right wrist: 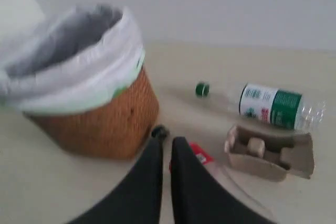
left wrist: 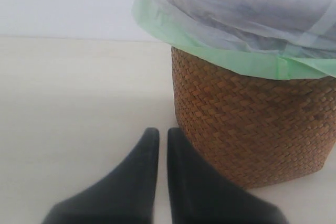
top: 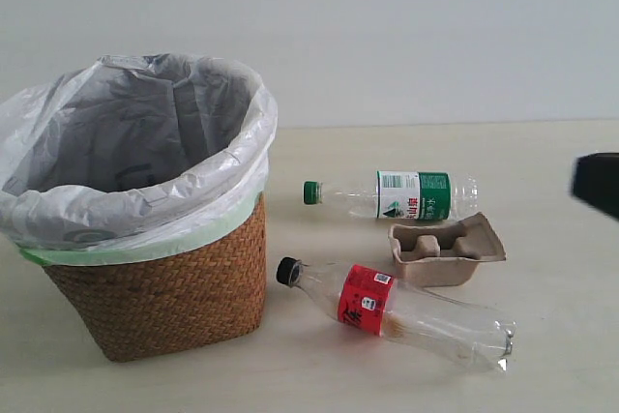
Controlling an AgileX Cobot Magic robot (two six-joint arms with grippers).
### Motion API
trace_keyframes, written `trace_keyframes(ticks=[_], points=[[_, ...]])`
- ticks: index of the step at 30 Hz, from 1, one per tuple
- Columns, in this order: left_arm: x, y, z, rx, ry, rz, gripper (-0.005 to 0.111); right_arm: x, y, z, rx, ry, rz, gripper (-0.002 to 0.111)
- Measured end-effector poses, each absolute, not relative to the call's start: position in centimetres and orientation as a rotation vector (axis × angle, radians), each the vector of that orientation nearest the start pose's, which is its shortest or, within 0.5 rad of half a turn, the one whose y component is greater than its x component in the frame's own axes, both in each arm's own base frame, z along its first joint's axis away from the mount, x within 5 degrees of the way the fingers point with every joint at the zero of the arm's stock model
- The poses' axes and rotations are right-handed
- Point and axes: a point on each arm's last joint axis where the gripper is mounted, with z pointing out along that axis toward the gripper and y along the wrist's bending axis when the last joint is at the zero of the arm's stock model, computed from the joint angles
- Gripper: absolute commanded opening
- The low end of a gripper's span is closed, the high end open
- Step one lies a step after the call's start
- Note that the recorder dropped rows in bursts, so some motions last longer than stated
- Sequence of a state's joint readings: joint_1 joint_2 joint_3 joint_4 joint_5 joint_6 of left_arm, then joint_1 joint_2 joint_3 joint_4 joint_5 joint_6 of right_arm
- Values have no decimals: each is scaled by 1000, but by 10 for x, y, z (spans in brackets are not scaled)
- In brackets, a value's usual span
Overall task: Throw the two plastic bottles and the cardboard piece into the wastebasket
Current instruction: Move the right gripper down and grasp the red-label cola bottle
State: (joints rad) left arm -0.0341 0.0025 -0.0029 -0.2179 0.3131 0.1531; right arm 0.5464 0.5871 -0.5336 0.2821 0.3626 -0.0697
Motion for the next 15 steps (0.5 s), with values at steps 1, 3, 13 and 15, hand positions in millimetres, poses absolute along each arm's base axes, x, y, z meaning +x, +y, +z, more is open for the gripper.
trace_keyframes(ticks=[1, 3, 13, 15], points=[[54, -8, 186, 30, 1790, -123, 6, 109, 81, 317, -505, 1954, 563, 3], [54, -8, 186, 30, 1790, -123, 6, 127, 98, 320, -667, 2078, 509, 3], [54, -8, 186, 30, 1790, -123, 6, 207, 154, 286, -1148, 2332, 337, 58], [54, -8, 186, 30, 1790, -123, 6, 217, 160, 274, -1242, 2335, 306, 58]])
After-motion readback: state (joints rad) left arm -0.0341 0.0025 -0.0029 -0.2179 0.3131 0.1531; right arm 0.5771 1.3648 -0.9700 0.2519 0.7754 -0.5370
